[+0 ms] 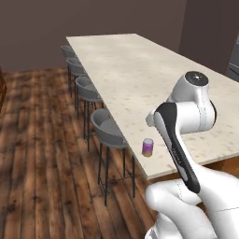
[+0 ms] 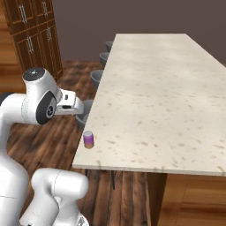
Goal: Four empty soda cans are scattered around the kitchen. Gather all the cans and cluster them next to the stove for recycling.
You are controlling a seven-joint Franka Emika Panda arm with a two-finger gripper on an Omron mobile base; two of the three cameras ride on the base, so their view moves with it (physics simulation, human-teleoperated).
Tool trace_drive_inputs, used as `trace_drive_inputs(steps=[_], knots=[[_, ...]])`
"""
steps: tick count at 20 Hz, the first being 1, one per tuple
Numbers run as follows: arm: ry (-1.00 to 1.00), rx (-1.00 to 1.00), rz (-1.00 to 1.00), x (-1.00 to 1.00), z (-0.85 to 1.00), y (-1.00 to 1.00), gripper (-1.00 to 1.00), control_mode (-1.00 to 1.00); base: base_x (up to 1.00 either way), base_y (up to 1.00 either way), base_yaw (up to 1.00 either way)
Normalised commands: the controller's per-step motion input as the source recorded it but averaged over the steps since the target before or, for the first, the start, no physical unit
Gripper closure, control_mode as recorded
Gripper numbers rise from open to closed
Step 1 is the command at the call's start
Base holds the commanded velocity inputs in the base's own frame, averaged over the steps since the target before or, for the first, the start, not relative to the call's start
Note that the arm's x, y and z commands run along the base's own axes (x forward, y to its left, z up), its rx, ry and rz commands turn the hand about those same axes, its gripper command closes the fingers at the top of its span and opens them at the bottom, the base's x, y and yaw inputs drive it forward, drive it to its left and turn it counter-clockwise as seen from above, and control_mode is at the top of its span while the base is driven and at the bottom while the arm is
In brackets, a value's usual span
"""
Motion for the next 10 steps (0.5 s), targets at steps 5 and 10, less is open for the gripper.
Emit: trace_drive_inputs(steps=[5, 10], knots=[[0.03, 0.07, -0.02, 0.19, -0.22, -0.02, -1.00, -1.00, 0.00, 0.00, 0.00], [0.00, 0.00, -0.02, 0.22, -0.21, 0.00, -1.00, -1.00, 0.00, 0.00, 0.00]])
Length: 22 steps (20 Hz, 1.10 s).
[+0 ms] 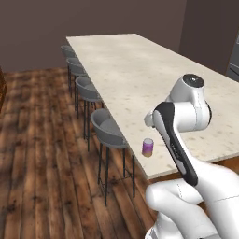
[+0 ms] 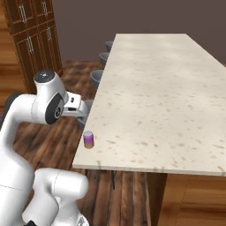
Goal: Four empty soda cans are scattered around the kitchen. Gather all the cans and cluster them next to the stove for recycling.
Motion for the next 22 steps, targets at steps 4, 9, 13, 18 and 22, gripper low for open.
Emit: trace_drive_inputs(steps=[4, 9, 13, 18, 22], knots=[[0.00, -0.01, -0.05, 0.24, -0.24, 0.00, -1.00, -1.00, 0.00, 0.00, 0.00], [0.02, 0.00, -0.04, 0.16, -0.13, 0.00, -1.00, -1.00, 0.00, 0.00, 0.00], [0.01, 0.00, -0.02, 0.10, -0.07, 0.00, -1.00, -1.00, 0.00, 0.00, 0.00], [0.01, 0.00, -0.02, 0.09, -0.10, 0.00, -1.00, -1.00, 0.00, 0.00, 0.00], [0.00, 0.00, -0.02, 0.13, -0.17, 0.00, -1.00, -1.00, 0.00, 0.00, 0.00]])
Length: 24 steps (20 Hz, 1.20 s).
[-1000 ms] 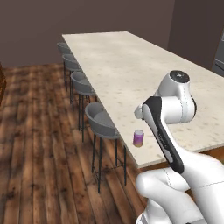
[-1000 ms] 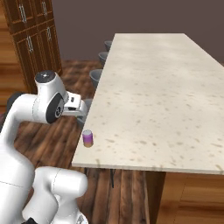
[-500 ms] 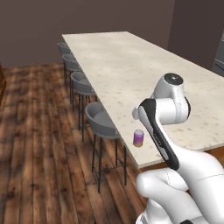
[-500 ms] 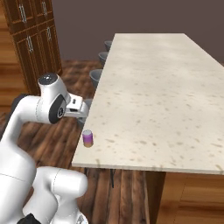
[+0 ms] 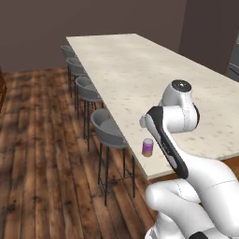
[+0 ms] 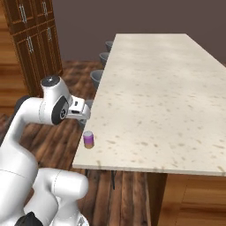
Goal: Four empty soda cans are scattered around the kitchen. Gather all the cans and cluster them next to the stove for recycling.
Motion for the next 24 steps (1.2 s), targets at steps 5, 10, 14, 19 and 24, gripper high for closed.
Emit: trace_drive_inputs(steps=[5, 10, 14, 19, 24], knots=[[0.00, 0.00, -0.01, 0.13, -0.17, 0.00, -1.00, -1.00, 0.00, 0.00, 0.00], [0.00, 0.00, 0.00, 0.12, -0.19, 0.00, -1.00, -1.00, 0.00, 0.00, 0.00], [0.01, 0.00, 0.00, 0.10, -0.16, -0.02, -1.00, -1.00, 0.00, 0.00, 0.00], [0.02, 0.00, 0.00, 0.08, -0.13, -0.01, -1.00, -1.00, 0.00, 0.00, 0.00], [0.03, 0.00, 0.00, 0.08, -0.08, -0.05, -1.00, -1.00, 0.00, 0.00, 0.00]])
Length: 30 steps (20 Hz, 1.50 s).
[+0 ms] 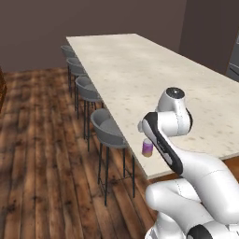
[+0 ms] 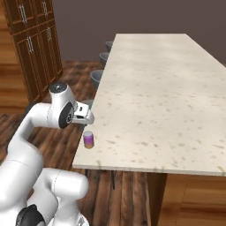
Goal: Four empty soda cans are scattered around the kitchen. Gather all the cans and cluster them next to the stove for recycling.
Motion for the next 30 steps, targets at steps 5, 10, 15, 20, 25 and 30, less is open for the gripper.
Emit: trace_drive_inputs(steps=[5, 10, 15, 20, 25, 30], knots=[[0.04, 0.00, 0.00, 0.13, -0.09, -0.08, -1.00, -1.00, 0.00, 0.00, 0.00], [0.07, 0.00, 0.00, 0.14, -0.14, -0.03, -1.00, -1.00, 0.00, 0.00, 0.00], [0.14, 0.01, 0.00, 0.15, -0.14, -0.03, -1.00, -1.00, 0.00, 0.00, 0.00], [0.12, 0.01, 0.00, 0.15, -0.06, -0.03, -1.00, -1.00, 0.00, 0.00, 0.00], [0.07, 0.00, 0.00, 0.11, -0.04, 0.00, -1.00, -1.00, 0.00, 0.00, 0.00], [0.01, 0.00, 0.00, 0.11, -0.08, 0.00, -1.00, -1.00, 0.00, 0.00, 0.00]])
